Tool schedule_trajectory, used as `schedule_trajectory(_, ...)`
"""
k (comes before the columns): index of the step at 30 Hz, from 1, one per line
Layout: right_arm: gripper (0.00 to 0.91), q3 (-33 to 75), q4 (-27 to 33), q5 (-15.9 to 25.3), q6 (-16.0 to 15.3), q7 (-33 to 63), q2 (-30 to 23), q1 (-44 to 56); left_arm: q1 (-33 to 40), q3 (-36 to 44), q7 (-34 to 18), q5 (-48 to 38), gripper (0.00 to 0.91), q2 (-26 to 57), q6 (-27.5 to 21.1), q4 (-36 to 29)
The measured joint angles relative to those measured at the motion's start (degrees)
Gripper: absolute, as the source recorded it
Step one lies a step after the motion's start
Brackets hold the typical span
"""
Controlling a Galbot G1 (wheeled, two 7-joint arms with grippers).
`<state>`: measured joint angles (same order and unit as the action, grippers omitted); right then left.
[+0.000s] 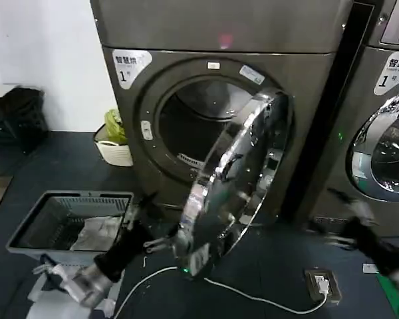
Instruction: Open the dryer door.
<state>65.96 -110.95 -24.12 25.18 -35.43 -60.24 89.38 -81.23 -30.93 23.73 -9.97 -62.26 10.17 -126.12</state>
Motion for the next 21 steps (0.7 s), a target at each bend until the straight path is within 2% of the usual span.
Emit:
schedule_trajectory(3,0.907,7.98,-1.23,5.08,-3.99,11.01,-4.16,4.72,2.15,2.44,-0.01,-0.18,0.907,0.96,0.53,0.88)
schedule_trajectory(8,0.907,19.31,-0.54,8.64,-12.61,25.76,-11.30,6.68,5.67,7.23,-0.13,-0.12,0.907,1.28,0.64,2.26)
schedule_trajectory(13,0.907,28.99,3.08,13.22,-18.44,32.77,-15.65,5.30,9.81,12.19,-0.27,0.15,0.907,0.73,0.38,3.69)
schedule_trajectory(15,0.907,32.27,4.41,13.56,-20.49,34.09,-16.64,5.06,11.46,14.14,-0.29,0.18,0.907,0.23,0.19,4.33)
schedule_trajectory(17,0.907,35.29,5.76,13.57,-21.59,34.98,-17.38,5.17,13.30,16.27,-0.29,0.26,0.907,-0.35,-0.09,5.40)
schedule_trajectory(21,0.907,39.68,8.48,14.25,-20.94,35.16,-18.00,6.09,17.08,20.39,-0.31,0.45,0.907,-1.84,-0.63,7.64)
